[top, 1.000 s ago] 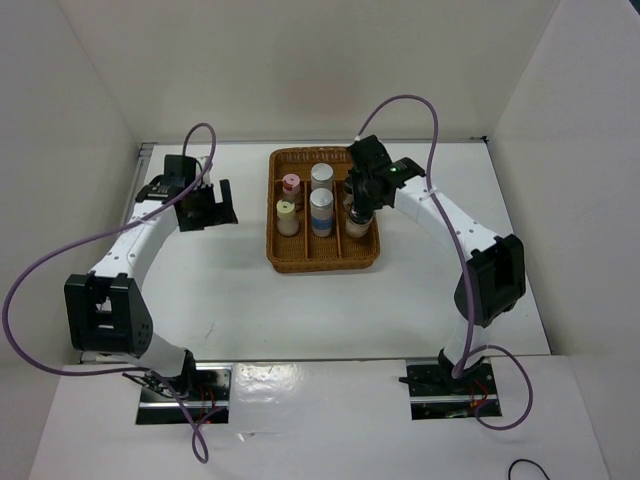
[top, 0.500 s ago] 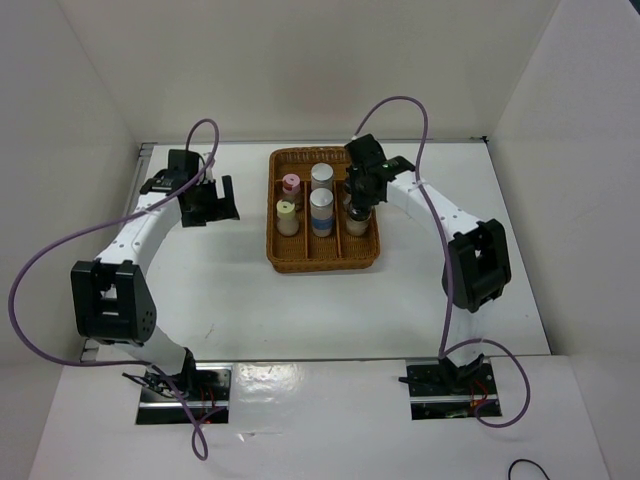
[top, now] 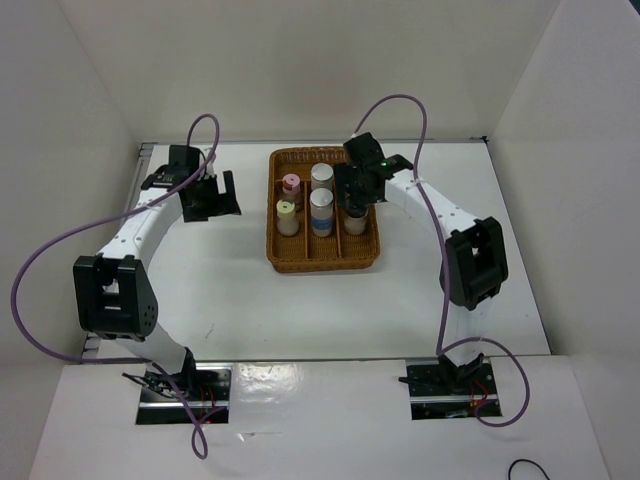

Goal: Organize the condiment bottles

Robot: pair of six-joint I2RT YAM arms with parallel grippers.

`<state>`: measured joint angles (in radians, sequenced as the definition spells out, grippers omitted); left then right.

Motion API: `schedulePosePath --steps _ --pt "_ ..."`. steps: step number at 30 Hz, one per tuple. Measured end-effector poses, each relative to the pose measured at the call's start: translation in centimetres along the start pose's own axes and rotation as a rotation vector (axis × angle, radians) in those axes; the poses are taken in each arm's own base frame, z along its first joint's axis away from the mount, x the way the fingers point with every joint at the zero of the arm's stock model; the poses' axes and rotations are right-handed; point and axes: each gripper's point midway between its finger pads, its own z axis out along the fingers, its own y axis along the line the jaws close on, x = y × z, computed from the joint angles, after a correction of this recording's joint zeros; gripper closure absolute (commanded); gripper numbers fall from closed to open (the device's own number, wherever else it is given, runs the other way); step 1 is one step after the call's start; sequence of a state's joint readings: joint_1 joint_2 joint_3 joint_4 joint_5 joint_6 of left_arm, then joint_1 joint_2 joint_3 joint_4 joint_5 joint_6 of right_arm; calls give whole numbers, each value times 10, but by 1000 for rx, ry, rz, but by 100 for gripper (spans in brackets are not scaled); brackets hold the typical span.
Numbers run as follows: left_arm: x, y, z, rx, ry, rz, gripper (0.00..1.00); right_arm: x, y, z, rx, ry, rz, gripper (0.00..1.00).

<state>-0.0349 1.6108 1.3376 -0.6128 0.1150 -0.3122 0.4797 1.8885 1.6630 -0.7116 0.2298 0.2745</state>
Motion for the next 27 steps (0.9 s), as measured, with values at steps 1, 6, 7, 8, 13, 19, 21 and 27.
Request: schedulePosePath --steps 1,6,7,8,13,19,21,27 --pt "0 -1 0 3 0 0 0 -1 -1 -2 3 -6 3 2" --pt "0 -3 -1 17 1 0 0 -23 -11 -37 25 -99 49 2" --pt "0 -4 -2 21 -1 1 0 -29 -14 -48 26 -127 62 2" --pt "-1 -5 -3 24 -5 1 0 -33 -17 -62 24 -162 80 2" --pt "-11 -12 -24 47 -74 8 0 -42 -42 -140 1 -340 172 2" --pt "-5 -16 -53 73 -147 20 0 -12 -69 -182 -11 -450 250 2" --pt "-3 -16 -55 76 -149 19 0 3 -75 -178 4 -435 253 2" --pt "11 -21 -49 105 -117 19 0 32 -83 -171 22 -408 256 2"
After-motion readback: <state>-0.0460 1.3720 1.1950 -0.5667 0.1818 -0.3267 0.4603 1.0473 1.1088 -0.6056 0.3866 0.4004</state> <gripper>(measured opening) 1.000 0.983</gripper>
